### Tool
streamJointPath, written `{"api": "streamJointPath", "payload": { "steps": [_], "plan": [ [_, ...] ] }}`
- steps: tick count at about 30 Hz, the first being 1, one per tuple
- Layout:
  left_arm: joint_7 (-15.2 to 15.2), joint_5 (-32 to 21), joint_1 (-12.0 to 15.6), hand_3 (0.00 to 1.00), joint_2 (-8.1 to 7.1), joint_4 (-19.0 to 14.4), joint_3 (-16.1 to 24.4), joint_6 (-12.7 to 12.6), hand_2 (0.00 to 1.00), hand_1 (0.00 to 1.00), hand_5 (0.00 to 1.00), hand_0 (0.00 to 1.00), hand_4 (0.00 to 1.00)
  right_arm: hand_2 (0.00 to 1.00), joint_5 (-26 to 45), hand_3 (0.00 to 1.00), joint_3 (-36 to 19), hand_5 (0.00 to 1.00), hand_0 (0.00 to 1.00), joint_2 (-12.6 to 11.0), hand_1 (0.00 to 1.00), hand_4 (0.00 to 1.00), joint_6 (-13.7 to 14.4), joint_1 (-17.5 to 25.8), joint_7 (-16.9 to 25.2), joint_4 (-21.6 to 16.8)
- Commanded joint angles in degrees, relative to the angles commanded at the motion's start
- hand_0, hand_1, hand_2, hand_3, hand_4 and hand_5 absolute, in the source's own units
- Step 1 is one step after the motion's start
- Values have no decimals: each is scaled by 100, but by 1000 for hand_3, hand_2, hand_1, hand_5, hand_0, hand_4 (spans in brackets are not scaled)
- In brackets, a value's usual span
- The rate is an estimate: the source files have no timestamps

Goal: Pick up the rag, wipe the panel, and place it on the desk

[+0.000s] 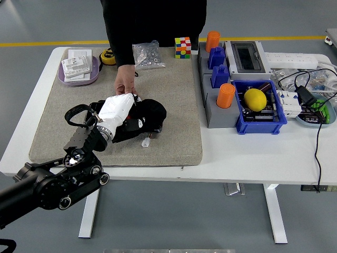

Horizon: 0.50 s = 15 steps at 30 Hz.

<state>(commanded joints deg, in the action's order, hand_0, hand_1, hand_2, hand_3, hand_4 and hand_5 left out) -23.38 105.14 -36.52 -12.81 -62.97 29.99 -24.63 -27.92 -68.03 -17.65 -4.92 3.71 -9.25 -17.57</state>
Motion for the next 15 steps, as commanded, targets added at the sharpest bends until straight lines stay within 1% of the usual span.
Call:
{"api": "streamJointPath", "payload": {
  "steps": [9,12,15],
  "plan": [
    [10,93,176,350,-143,132,344,-3,441,148,2,249,2,692,2,620,-48,583,728,20,606,998,19,37,4,-4],
    [12,119,197,350,-181,174,406,1,441,148,2,249,2,692,-11,620,-67,583,728,20,606,998,18,45,-1,-3],
    [18,153,238,351,-188,220,520,-2,440,149,2,249,2,692,-15,620,-74,584,728,13,607,998,26,43,1,-9]
  ]
}}
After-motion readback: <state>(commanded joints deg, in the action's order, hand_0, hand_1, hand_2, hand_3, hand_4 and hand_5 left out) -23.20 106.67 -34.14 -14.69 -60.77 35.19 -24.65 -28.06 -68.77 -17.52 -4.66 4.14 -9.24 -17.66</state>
